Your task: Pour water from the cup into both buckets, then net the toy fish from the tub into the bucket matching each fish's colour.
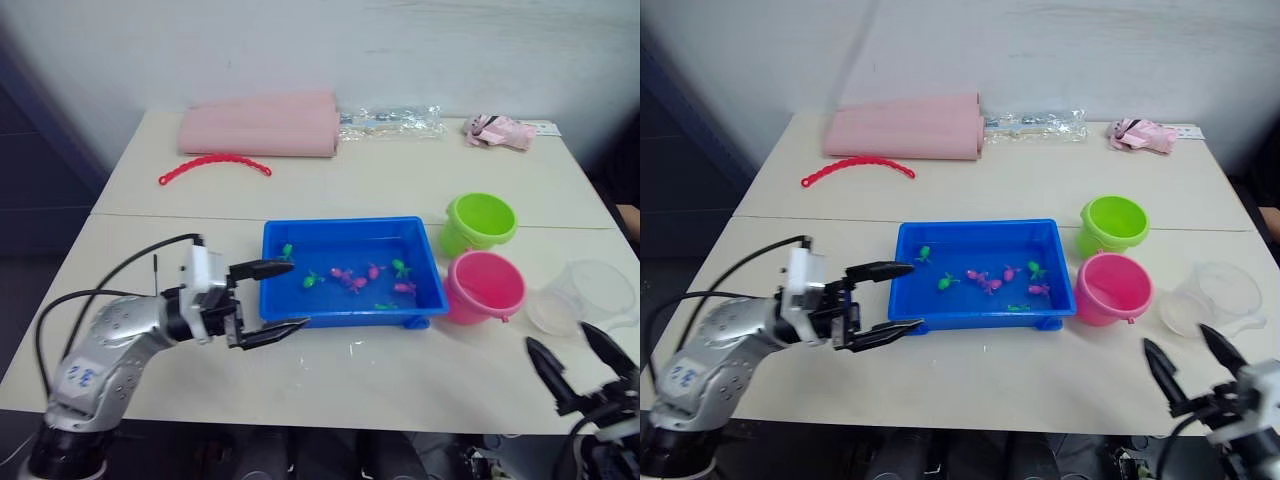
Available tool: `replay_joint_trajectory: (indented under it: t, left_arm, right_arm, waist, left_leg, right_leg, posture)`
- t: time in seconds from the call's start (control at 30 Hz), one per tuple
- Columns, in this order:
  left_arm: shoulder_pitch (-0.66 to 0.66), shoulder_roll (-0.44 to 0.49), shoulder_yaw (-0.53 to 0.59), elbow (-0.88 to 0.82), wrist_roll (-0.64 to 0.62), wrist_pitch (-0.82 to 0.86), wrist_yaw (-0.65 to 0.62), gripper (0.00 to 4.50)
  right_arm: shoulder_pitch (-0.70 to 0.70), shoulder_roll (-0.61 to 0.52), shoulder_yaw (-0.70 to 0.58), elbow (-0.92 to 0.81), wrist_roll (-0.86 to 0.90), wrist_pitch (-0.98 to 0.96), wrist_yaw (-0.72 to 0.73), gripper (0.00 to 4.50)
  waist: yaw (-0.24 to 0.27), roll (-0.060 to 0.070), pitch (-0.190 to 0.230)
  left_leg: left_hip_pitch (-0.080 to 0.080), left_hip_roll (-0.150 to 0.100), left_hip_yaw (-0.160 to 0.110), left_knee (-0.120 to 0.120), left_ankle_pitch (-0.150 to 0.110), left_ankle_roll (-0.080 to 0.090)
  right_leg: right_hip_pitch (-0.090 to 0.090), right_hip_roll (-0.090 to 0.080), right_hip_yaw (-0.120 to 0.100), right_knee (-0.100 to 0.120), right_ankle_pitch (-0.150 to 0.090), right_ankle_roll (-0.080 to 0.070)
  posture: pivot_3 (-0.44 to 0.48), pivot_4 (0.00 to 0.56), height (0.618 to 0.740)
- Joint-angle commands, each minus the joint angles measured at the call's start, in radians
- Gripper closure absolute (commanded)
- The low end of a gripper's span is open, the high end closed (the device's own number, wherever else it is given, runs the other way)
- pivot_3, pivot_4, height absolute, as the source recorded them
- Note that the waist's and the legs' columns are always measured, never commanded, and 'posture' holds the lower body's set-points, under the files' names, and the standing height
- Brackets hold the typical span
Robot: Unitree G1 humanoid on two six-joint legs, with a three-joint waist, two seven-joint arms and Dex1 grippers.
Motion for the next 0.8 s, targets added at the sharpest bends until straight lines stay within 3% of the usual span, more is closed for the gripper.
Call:
replay_joint_trajectory:
  t: [0.03, 0.17, 0.43, 0.8]
  left_arm:
    - [-0.028, -0.036, -0.042, 0.011, 0.023, -0.02, -0.005, 0.01]
    - [-0.068, -0.094, -0.066, 0.022, 0.016, 0.033, 0.055, 0.01]
    - [-0.107, -0.103, -0.062, 0.01, 0.0, 0.09, 0.075, 0.01]
    - [-0.135, -0.108, -0.063, -0.014, 0.013, 0.094, 0.086, 0.01]
  right_arm:
    - [0.038, 0.06, -0.113, -0.052, 0.008, 0.039, -0.183, 0.0]
    - [-0.035, 0.082, -0.115, -0.005, -0.055, 0.11, -0.359, 0.0]
    - [-0.245, 0.015, -0.104, 0.126, -0.105, 0.286, -0.539, 0.0]
    - [-0.402, -0.008, -0.147, 0.252, -0.102, 0.4, -0.658, 0.0]
  waist:
    - [-0.002, 0.001, 0.0]
    - [-0.001, 0.001, -0.001]
    - [-0.002, 0.006, -0.003]
    - [-0.001, 0.008, -0.005]
  left_leg:
    - [0.0, 0.0, 0.0, 0.0, 0.0, 0.0]
    - [0.0, 0.001, 0.002, 0.0, 0.0, 0.0]
    - [0.0, 0.001, 0.005, -0.001, 0.0, 0.0]
    - [0.0, 0.001, 0.005, 0.0, 0.0, 0.001]
  right_leg:
    - [0.0, 0.0, 0.001, 0.0, 0.0, 0.0]
    - [-0.002, 0.0, 0.01, 0.0, 0.0, 0.0]
    - [-0.004, 0.002, 0.015, 0.001, 0.0, -0.001]
    - [-0.004, 0.002, 0.015, 0.001, 0.0, 0.0]
  posture:
    - [0.0, 0.15, 0.74]
    - [0.0, 0.15, 0.74]
    - [0.0, 0.15, 0.74]
    - [0.0, 0.15, 0.74]
